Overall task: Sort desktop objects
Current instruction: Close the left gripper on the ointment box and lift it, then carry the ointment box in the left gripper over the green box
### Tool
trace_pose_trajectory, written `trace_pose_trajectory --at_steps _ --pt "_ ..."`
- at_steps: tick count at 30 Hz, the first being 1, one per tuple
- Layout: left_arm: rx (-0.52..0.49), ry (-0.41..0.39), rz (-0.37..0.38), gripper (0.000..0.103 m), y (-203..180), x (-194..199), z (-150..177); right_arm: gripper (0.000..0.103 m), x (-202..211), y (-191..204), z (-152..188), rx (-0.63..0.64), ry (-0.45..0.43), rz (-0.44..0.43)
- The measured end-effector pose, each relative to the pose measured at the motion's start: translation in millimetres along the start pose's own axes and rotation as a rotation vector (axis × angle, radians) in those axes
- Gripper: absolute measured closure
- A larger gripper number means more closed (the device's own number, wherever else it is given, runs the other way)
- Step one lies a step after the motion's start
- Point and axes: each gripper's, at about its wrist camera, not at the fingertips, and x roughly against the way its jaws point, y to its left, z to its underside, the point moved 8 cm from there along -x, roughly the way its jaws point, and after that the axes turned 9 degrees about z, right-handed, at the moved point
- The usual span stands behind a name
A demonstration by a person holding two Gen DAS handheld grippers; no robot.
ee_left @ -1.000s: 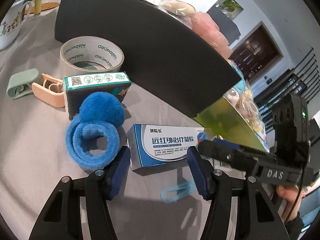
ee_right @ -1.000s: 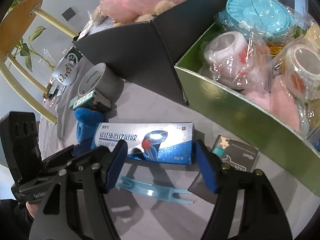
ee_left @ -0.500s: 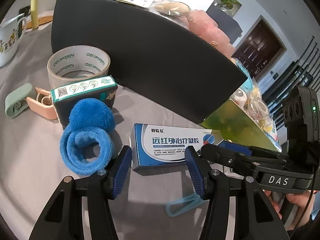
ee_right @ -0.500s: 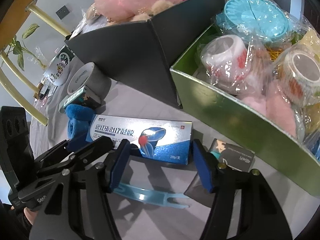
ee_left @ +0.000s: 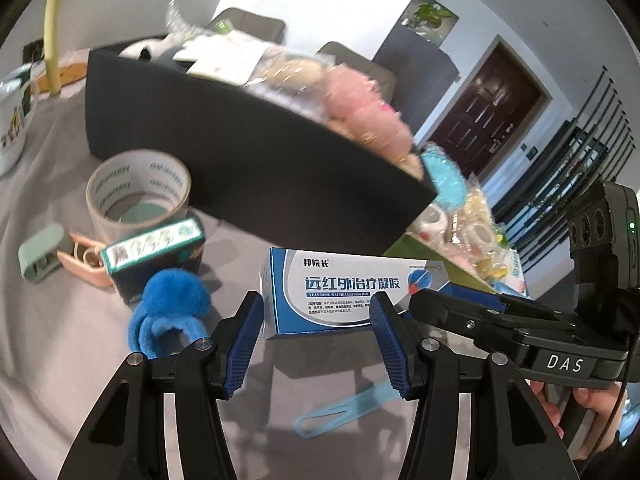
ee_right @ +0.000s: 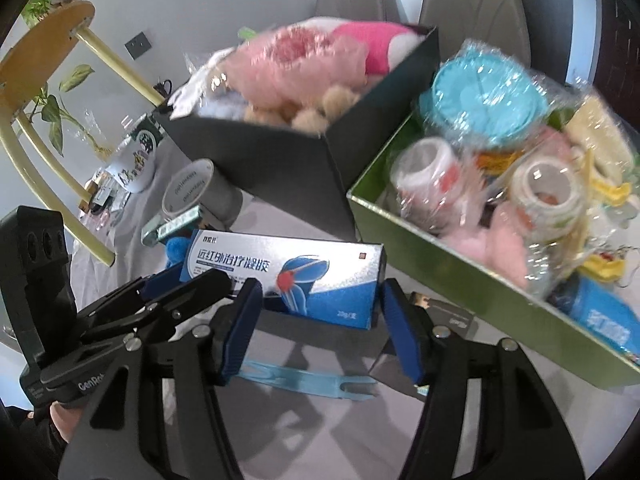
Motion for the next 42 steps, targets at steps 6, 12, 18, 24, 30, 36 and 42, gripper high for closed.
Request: trace_pose_trajectory --at_steps 6,12,18,24,30,36,42 --pt "-0.063 -0.013 0.02 0.047 -26 5 -19 0.042 21 -13 -5 -0.034 -0.048 0.01" --pt "-0.124 -0.03 0.041 0.047 -61 7 -36 0.042 45 -33 -10 -0.086 -0.101 0.015" --pt "-0.184 -0.034 0.081 0.047 -97 3 -51 0.042 72 -57 -15 -0.14 -0.162 0.024" --pt "-0.214 -0.018 0.127 0.047 -127 -17 -64 0.047 94 -86 -18 -0.201 -0.208 0.038" --pt "-0.268 0.004 0.15 0.047 -161 -43 -67 0.047 107 -123 -18 -0.291 -0.241 0.062" --pt "-0.321 0.042 0.184 0.047 -195 -71 -65 0.047 120 -159 -13 -0.373 -0.265 0.097" --pt "-0.359 0.069 0.215 0.047 -222 -97 -66 0.046 135 -193 -9 -0.443 -0.305 0.135"
